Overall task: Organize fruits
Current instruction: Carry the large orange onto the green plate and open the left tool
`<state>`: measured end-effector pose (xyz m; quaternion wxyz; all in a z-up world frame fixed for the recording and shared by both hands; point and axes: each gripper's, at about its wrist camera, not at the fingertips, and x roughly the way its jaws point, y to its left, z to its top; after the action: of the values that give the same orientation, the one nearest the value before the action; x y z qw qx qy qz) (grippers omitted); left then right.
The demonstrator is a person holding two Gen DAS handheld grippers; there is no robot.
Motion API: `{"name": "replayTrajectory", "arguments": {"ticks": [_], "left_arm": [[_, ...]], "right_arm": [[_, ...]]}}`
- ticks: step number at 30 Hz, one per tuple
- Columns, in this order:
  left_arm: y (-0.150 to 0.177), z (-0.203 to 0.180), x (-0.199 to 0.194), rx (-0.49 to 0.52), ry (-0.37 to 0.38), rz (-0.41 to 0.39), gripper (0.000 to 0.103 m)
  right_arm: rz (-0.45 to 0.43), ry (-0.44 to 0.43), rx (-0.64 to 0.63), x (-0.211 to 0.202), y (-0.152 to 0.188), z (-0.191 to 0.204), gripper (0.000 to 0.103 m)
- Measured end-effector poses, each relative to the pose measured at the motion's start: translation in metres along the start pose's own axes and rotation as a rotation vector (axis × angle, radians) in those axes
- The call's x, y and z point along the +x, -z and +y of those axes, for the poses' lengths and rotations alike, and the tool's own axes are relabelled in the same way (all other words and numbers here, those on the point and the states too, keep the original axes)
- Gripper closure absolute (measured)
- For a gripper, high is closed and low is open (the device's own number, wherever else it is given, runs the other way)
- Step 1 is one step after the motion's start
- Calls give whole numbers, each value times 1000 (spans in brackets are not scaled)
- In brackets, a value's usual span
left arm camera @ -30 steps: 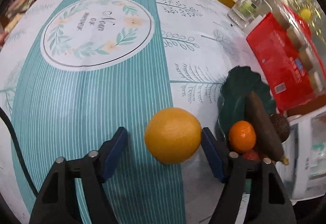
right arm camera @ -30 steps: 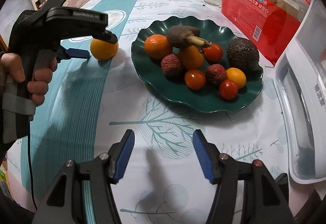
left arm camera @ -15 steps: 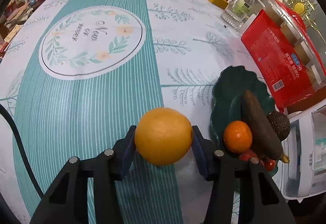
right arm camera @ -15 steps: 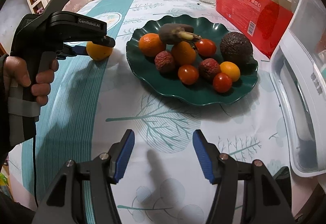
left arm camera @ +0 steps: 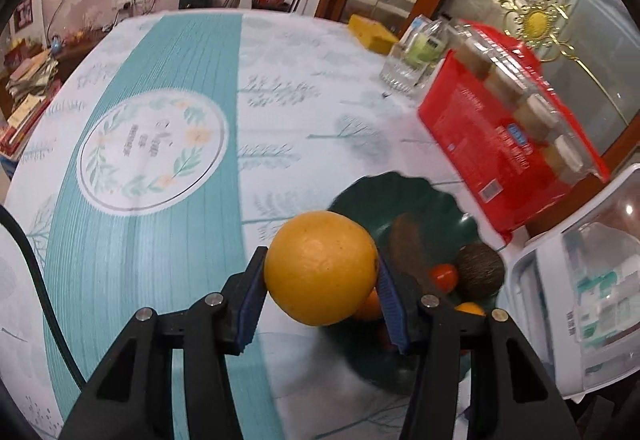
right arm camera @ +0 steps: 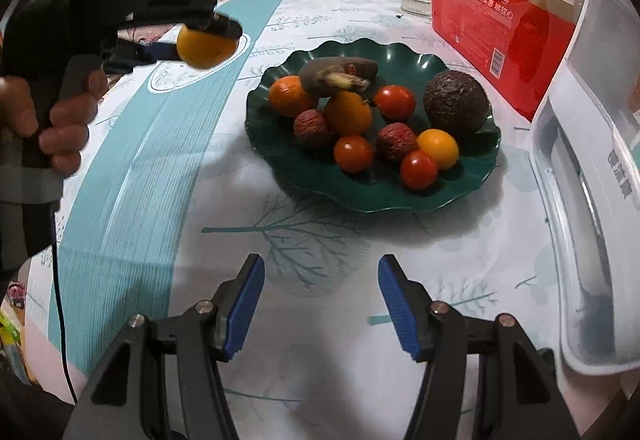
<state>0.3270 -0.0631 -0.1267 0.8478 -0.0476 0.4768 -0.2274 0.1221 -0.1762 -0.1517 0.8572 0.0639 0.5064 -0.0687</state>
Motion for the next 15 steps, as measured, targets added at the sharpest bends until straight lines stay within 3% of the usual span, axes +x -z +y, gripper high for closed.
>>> {"name": "replayTrajectory", "arguments": {"ticks": [5, 8, 15], "left_arm": [[-6, -33, -4, 17, 7, -19, 53], [-8, -54, -1, 24, 4, -21, 53], [-10, -96, 21, 42, -3, 19, 53]], "right_arm": [[-24, -8, -17, -5, -5, -27, 43], [-38, -19, -18, -6, -9, -45, 37], [-44, -68, -33, -3, -17, -77, 35]]}}
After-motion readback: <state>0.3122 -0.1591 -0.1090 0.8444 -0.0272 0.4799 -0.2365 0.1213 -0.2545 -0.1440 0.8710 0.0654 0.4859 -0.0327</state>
